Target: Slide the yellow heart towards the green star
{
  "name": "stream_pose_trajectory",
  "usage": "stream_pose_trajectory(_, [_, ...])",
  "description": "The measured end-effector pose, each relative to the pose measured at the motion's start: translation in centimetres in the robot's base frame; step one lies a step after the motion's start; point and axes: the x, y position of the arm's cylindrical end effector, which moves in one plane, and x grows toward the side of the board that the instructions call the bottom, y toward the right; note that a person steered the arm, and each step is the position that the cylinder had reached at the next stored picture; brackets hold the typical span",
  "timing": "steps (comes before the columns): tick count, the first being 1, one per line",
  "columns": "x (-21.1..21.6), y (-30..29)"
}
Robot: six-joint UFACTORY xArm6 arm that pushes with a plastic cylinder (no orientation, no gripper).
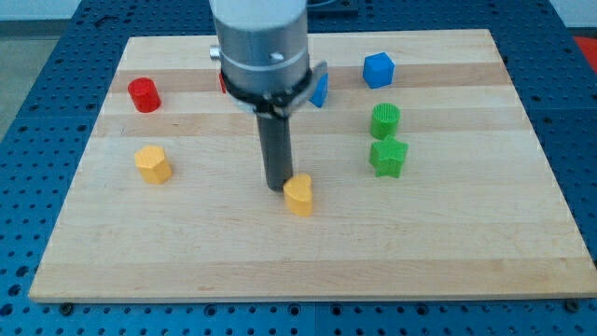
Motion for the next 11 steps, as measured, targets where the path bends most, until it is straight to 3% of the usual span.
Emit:
stream_pose_trajectory(3, [2.0, -2.2])
stream_pose_trajectory(5, [4.8, 1.9])
stream_pose_trajectory(7, [2.2, 2.6])
stream_pose_trajectory(9, [2.2, 5.4])
stream_pose_trajectory(11, [0.5, 3.7])
